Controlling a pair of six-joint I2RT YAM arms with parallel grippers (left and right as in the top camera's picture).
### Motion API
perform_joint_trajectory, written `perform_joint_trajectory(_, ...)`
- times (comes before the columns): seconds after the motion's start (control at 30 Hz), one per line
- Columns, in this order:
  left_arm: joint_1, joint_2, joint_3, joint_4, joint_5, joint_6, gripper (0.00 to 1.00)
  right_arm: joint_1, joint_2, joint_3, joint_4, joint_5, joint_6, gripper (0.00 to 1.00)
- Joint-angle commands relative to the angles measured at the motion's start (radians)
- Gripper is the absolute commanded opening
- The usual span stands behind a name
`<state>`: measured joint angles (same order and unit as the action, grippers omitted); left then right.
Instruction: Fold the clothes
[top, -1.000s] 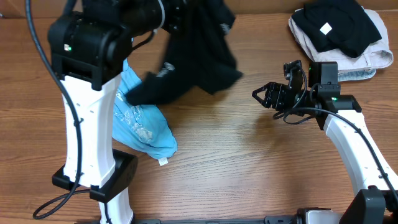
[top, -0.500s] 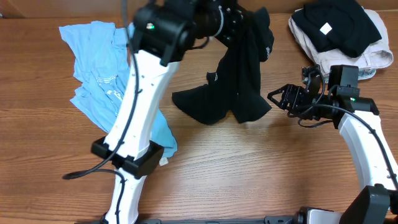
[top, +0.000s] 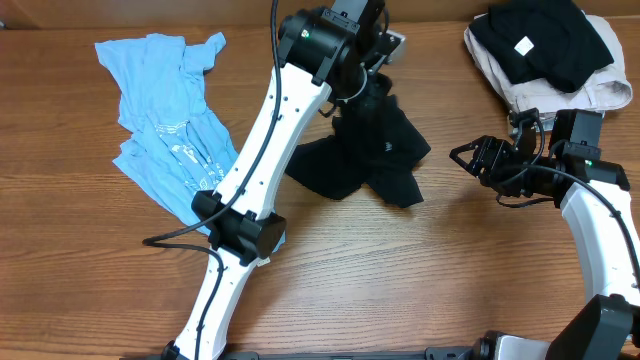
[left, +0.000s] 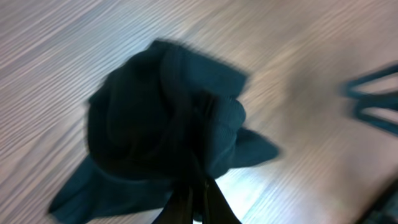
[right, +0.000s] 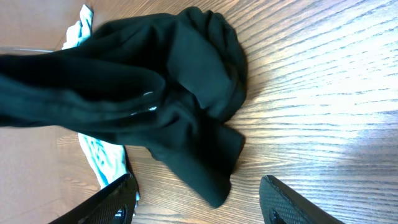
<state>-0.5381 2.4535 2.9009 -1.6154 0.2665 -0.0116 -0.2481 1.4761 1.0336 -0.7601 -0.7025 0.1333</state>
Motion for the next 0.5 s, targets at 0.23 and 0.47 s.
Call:
perform_joint_trajectory(0.23, 0.166, -0.003, 0.004, -0.021, -0.273, -0.053, 1.0, -0.003, -0.022, 0.023, 0.006, -0.006, -0.011, 0.7)
perform_joint_trajectory(0.47, 0.266, -0.004, -0.141, -0.074, -0.098, -0.116, 1.0, -0.003, -0.022, 0.023, 0.005, -0.006, -0.011, 0.72)
